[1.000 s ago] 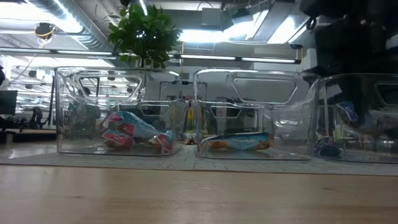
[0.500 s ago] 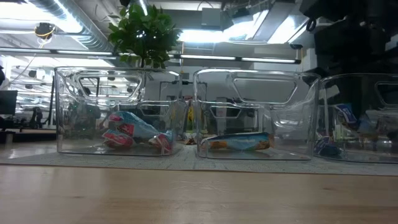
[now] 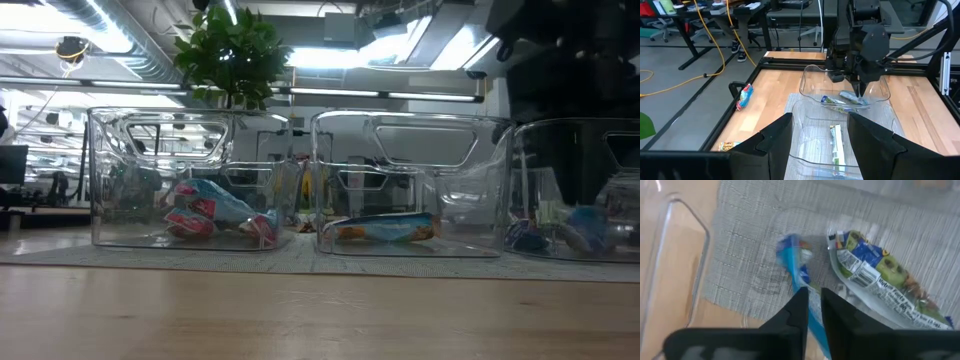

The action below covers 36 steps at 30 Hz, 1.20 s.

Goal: Pick and place Granola Bars by type
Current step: Put the blue granola bar into the right transparent bin, then put the red granola bar into the left transparent bin

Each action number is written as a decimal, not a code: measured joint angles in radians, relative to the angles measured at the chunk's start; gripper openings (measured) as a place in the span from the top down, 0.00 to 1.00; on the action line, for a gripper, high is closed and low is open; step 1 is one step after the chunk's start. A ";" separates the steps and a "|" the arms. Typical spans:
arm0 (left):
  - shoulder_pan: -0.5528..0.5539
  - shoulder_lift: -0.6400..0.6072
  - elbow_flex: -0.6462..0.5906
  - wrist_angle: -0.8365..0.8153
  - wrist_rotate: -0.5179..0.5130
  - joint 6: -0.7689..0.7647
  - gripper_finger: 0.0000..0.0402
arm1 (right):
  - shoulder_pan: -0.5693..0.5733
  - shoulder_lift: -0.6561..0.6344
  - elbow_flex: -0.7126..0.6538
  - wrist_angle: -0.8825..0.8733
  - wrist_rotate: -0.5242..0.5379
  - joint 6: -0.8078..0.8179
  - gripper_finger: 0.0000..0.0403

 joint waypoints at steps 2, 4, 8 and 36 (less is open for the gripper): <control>0.000 0.000 0.000 0.000 0.000 0.000 0.55 | 0.000 0.000 -0.001 0.000 0.000 0.019 0.84; 0.000 0.000 0.000 0.000 0.000 0.000 0.55 | 0.000 0.000 -0.001 0.001 0.000 0.025 0.82; 0.000 0.000 0.000 0.000 0.000 0.000 0.55 | 0.000 0.000 0.000 -0.003 0.000 0.025 0.78; 0.000 0.000 0.000 0.000 -0.008 0.007 0.55 | -0.351 0.000 0.595 -0.294 0.248 -0.324 0.75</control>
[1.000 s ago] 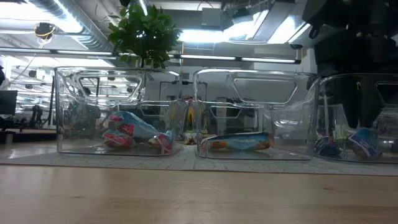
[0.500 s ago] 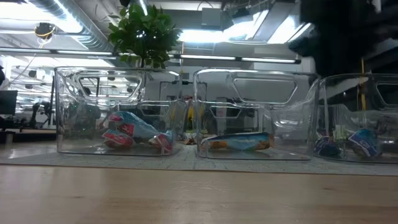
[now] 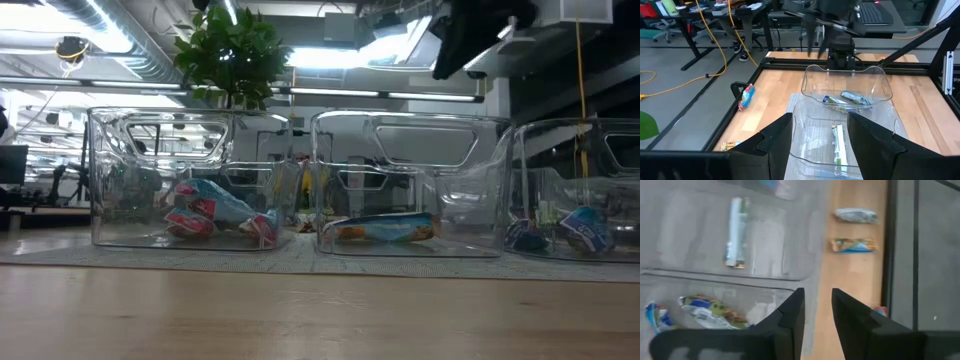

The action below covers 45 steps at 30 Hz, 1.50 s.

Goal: Pick and place Granola Bars by type
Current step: Put the red granola bar into the left transparent bin

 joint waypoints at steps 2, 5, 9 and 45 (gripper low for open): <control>0.000 0.000 0.000 0.000 0.000 -0.005 0.55 | -0.054 0.000 0.010 0.000 -0.020 -0.025 0.73; 0.000 0.000 0.000 0.000 0.000 -0.010 0.55 | -0.131 0.000 0.011 -0.002 -0.060 -0.062 0.69; 0.000 0.000 0.000 0.000 -0.003 -0.017 0.55 | -0.225 0.000 0.011 0.004 -0.073 -0.141 0.61; 0.000 0.000 0.000 0.000 -0.089 -0.121 0.55 | -0.702 0.541 0.009 0.344 -0.223 -0.527 0.45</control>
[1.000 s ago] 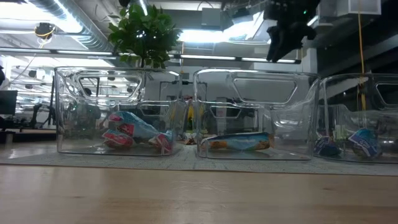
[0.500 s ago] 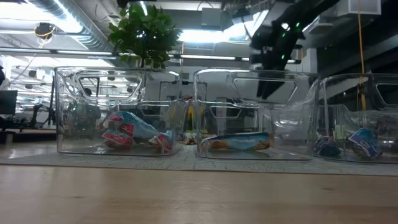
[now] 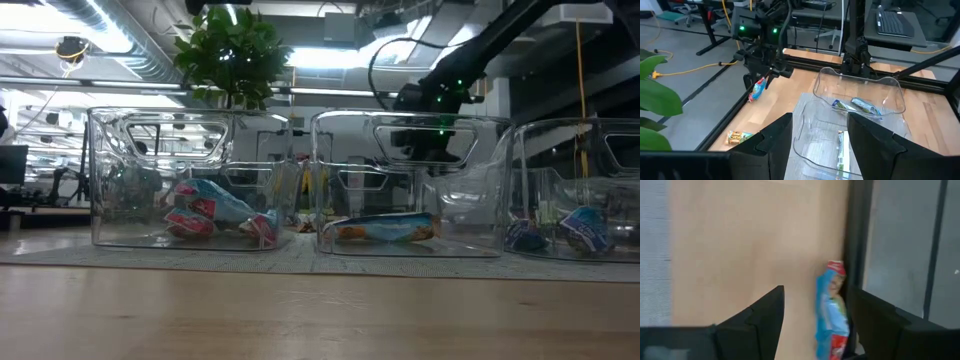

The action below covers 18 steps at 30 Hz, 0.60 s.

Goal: Pick and place Granola Bars by type
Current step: Put the red granola bar into the left transparent bin

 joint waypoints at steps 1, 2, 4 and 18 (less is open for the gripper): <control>0.000 0.000 0.000 0.000 -0.003 0.000 0.55 | -0.006 0.006 0.000 0.014 0.000 0.000 0.45; 0.000 0.000 0.000 0.000 -0.007 0.000 0.55 | -0.012 0.013 0.000 0.023 0.000 0.000 0.45; 0.000 0.000 0.000 0.000 -0.016 0.000 0.55 | -0.025 0.027 0.000 0.043 0.000 0.000 0.45; 0.000 0.000 0.000 0.000 -0.020 0.000 0.55 | -0.071 0.122 0.000 0.090 0.000 -0.007 0.45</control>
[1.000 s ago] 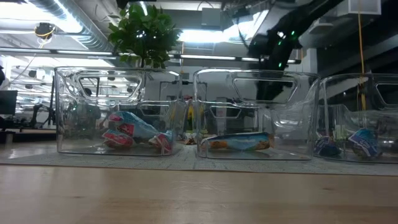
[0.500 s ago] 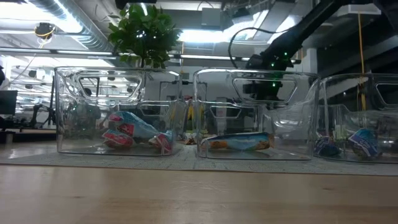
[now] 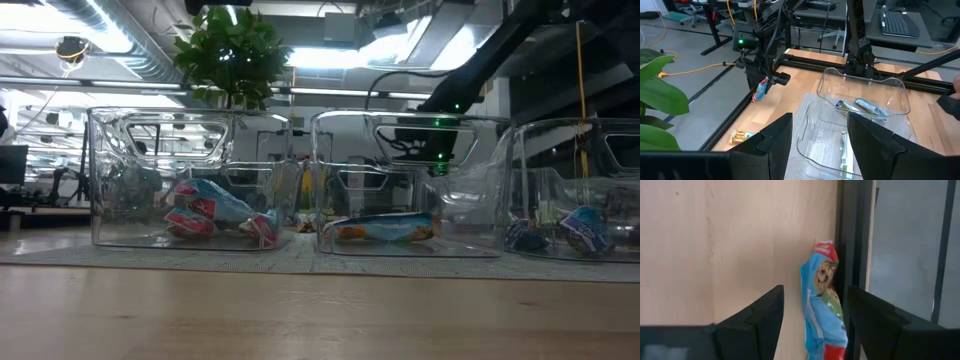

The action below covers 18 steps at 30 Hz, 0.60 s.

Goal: Pick and place Granola Bars by type
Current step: Put the red granola bar into the left transparent bin

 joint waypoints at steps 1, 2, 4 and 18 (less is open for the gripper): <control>0.000 0.000 0.000 0.000 0.000 0.000 0.55 | 0.000 0.006 0.000 0.002 0.000 -0.011 0.45; 0.000 0.000 0.000 0.000 0.000 0.000 0.55 | 0.000 0.012 0.000 0.002 0.000 -0.021 0.45; 0.000 0.000 0.000 0.000 0.000 -0.003 0.55 | 0.000 0.020 0.000 0.002 0.000 -0.040 0.45; 0.000 0.000 0.000 0.000 0.000 -0.018 0.55 | -0.002 0.053 0.000 0.011 0.002 -0.040 0.73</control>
